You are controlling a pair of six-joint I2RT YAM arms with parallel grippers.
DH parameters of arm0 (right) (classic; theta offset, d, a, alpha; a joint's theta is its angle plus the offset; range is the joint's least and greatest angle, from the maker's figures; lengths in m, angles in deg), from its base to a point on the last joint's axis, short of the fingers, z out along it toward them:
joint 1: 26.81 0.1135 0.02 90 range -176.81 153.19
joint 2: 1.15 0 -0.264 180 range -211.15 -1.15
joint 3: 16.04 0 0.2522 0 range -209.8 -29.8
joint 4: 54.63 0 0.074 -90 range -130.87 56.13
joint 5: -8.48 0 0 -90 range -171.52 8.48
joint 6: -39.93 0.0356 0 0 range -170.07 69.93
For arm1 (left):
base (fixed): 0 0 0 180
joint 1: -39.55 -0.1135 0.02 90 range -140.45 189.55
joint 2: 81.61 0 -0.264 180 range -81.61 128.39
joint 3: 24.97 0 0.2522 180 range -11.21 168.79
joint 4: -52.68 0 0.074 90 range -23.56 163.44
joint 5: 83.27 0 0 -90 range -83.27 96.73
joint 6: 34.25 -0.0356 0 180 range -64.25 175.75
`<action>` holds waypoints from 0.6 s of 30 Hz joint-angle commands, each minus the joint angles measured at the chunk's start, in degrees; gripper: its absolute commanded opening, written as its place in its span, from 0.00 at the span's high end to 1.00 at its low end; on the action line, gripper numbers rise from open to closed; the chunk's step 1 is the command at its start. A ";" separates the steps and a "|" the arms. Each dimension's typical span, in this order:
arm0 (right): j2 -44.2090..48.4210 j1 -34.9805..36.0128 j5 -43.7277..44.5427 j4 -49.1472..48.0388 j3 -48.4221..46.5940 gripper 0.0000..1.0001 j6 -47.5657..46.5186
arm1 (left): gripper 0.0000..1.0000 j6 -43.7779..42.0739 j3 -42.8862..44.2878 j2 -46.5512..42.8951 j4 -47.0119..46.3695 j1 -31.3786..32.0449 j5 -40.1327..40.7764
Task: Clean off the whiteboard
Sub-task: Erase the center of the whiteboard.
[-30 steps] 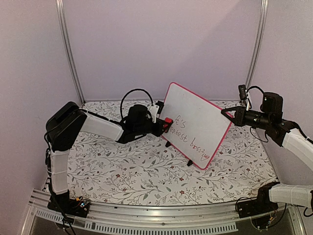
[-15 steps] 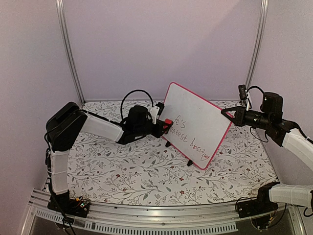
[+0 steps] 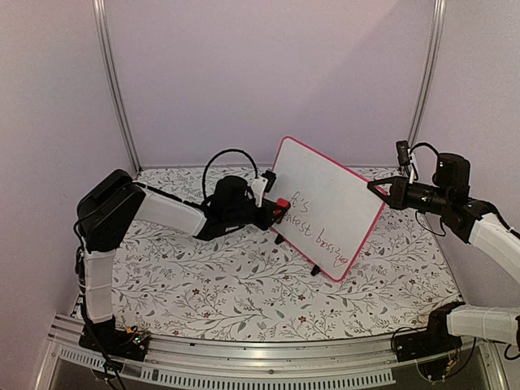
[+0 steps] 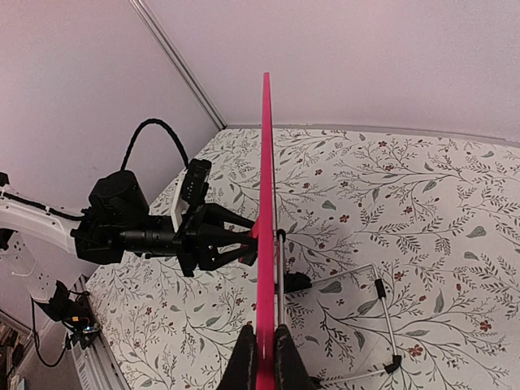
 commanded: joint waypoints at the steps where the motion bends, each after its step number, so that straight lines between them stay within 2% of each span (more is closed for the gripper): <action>1: -0.60 1.29 -4.36 4.89 1.12 1.00 -1.07 | 1.00 -1.25 2.55 -1.64 -0.73 1.17 -0.73; 18: -1.04 1.29 -4.42 4.72 0.95 1.00 -1.14 | 1.00 -1.81 6.17 -1.31 0.50 1.42 -1.86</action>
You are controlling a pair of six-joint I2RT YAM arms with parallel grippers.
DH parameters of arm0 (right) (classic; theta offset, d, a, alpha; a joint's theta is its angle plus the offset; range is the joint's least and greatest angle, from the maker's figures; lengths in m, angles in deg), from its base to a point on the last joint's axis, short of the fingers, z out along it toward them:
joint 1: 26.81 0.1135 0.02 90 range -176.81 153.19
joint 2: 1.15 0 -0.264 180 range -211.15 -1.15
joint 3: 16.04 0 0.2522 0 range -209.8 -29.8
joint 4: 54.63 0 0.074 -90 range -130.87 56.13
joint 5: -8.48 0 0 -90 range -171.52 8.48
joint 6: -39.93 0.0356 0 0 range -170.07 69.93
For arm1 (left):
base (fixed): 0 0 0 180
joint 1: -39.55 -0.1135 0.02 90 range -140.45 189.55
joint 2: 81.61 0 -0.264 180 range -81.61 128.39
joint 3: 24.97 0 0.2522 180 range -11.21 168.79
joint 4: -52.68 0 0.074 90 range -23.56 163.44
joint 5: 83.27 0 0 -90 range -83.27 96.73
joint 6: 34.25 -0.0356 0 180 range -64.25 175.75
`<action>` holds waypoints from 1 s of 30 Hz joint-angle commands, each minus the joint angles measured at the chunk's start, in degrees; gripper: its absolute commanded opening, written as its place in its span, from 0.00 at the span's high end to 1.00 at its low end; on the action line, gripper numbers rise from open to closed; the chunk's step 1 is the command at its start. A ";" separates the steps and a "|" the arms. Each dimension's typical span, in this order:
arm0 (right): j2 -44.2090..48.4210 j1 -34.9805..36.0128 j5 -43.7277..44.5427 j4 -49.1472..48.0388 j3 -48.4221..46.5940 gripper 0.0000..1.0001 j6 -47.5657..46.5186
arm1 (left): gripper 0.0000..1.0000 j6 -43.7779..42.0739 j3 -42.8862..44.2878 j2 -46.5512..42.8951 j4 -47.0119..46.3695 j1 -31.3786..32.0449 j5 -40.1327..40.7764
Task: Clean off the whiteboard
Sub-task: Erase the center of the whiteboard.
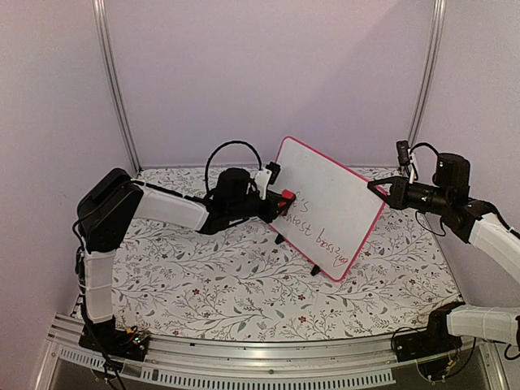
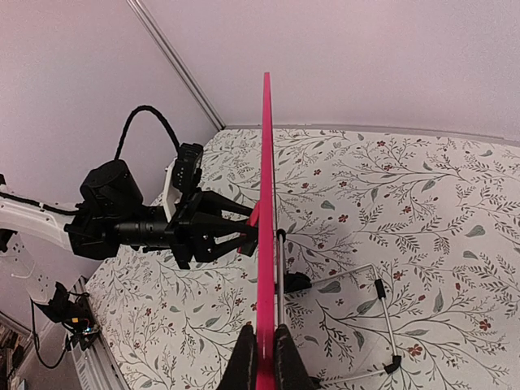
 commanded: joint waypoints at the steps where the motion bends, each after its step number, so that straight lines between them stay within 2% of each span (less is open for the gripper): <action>1: -1.01 1.28 -4.73 4.68 0.95 1.00 -1.29 | 1.00 -0.84 2.14 -1.43 -0.81 1.09 -1.03; 30: -0.49 1.33 -4.55 4.69 1.30 1.00 -1.19 | 1.00 -1.86 2.82 -2.08 -1.14 2.67 -1.30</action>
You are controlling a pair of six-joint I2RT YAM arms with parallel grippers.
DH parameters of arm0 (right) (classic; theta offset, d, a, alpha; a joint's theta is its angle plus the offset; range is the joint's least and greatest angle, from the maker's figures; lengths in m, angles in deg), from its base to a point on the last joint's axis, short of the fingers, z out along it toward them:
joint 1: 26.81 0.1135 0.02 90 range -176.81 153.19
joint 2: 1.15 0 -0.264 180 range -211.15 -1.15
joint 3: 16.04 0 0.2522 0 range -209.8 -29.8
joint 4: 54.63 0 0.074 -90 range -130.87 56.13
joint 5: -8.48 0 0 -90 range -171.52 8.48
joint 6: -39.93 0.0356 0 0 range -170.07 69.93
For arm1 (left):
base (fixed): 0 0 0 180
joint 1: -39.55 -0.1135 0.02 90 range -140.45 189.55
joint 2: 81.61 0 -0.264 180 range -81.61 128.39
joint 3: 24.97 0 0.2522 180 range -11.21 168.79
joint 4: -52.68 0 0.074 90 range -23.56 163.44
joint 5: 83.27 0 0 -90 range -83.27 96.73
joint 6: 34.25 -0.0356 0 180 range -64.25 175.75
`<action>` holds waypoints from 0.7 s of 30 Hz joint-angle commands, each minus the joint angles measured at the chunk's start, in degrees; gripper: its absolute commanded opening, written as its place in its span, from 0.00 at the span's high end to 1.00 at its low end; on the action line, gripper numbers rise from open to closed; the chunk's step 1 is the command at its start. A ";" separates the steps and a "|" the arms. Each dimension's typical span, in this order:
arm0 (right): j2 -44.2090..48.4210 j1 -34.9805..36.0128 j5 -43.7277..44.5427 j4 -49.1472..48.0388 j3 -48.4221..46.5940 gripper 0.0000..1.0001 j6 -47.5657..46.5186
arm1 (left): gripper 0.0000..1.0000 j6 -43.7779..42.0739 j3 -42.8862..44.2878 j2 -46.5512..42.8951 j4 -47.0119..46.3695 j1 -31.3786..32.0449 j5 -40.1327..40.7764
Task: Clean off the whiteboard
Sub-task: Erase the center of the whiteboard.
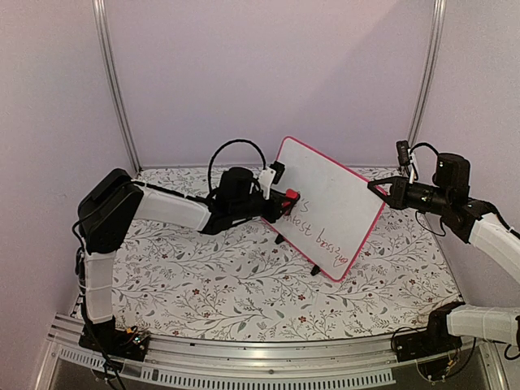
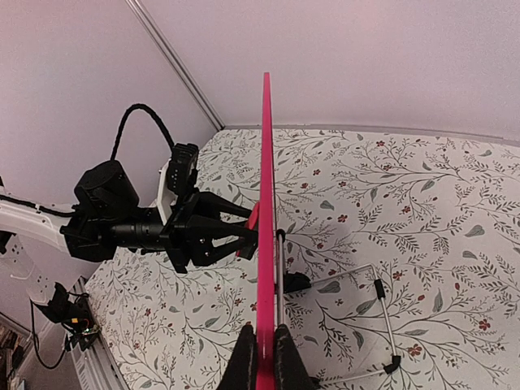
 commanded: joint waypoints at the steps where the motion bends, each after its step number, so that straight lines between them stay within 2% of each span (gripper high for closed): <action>1: -0.49 1.34 -4.72 4.69 1.34 1.00 -1.19 | 1.00 -0.95 1.72 -2.04 -1.45 1.51 -1.25; 13: -0.37 1.39 -4.64 4.71 1.47 1.00 -1.10 | 1.00 -0.96 3.13 -2.14 -1.12 0.91 2.91; 21: -0.27 1.32 -4.64 4.72 1.47 1.00 -1.24 | 1.00 0.04 0.03 -1.97 -1.15 0.56 4.25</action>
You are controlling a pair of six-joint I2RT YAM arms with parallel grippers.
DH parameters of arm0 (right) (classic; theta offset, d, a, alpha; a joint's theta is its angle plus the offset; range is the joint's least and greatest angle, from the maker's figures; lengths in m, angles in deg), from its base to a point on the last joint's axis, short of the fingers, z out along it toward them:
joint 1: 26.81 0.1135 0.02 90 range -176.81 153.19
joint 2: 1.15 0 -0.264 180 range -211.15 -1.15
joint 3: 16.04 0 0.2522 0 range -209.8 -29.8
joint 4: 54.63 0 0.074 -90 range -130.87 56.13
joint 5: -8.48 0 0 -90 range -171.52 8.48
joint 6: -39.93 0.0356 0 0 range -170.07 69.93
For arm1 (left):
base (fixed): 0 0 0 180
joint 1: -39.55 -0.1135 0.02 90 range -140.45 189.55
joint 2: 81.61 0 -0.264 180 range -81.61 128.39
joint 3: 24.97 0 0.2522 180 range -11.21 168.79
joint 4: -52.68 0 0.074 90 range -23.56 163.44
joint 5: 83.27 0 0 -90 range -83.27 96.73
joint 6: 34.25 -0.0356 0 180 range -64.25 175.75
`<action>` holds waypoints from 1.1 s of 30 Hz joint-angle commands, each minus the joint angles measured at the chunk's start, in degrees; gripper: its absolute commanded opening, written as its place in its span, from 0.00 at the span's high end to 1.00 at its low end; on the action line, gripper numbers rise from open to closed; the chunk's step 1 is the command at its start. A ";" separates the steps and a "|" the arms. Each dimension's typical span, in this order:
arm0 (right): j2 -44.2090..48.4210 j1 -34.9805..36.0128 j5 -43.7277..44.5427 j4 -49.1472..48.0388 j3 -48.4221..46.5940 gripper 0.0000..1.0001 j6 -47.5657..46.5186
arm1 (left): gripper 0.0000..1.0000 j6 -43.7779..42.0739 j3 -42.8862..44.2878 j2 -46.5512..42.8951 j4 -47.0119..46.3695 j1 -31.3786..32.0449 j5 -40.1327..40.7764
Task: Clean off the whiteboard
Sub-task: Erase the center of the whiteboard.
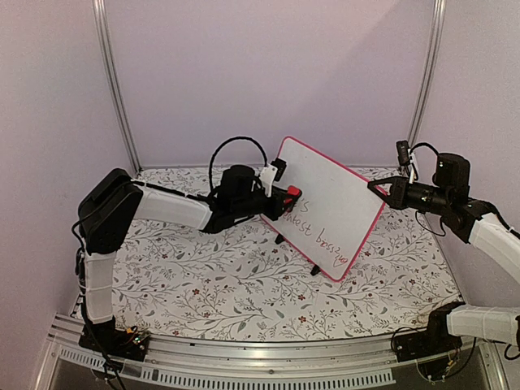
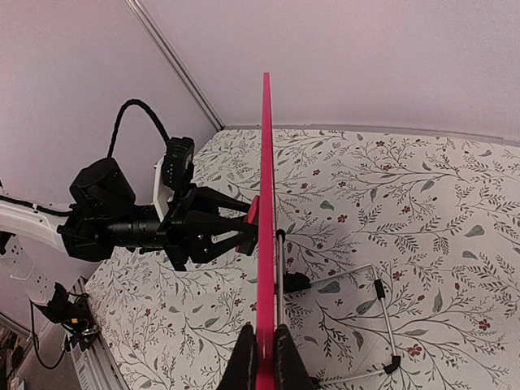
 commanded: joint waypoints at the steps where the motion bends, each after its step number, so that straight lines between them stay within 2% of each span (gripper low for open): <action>1: -0.30 1.40 -4.77 4.70 1.47 1.00 -1.22 | 1.00 0.47 -1.71 -1.91 -1.26 0.17 1.81; 24: -0.09 1.33 -4.98 4.78 1.47 1.00 -1.21 | 1.00 2.70 -5.99 -1.72 -0.72 -2.06 4.88; 33: -0.55 1.37 -4.94 4.72 1.23 1.00 -1.15 | 1.00 2.26 -6.26 -0.75 -0.28 -2.38 3.35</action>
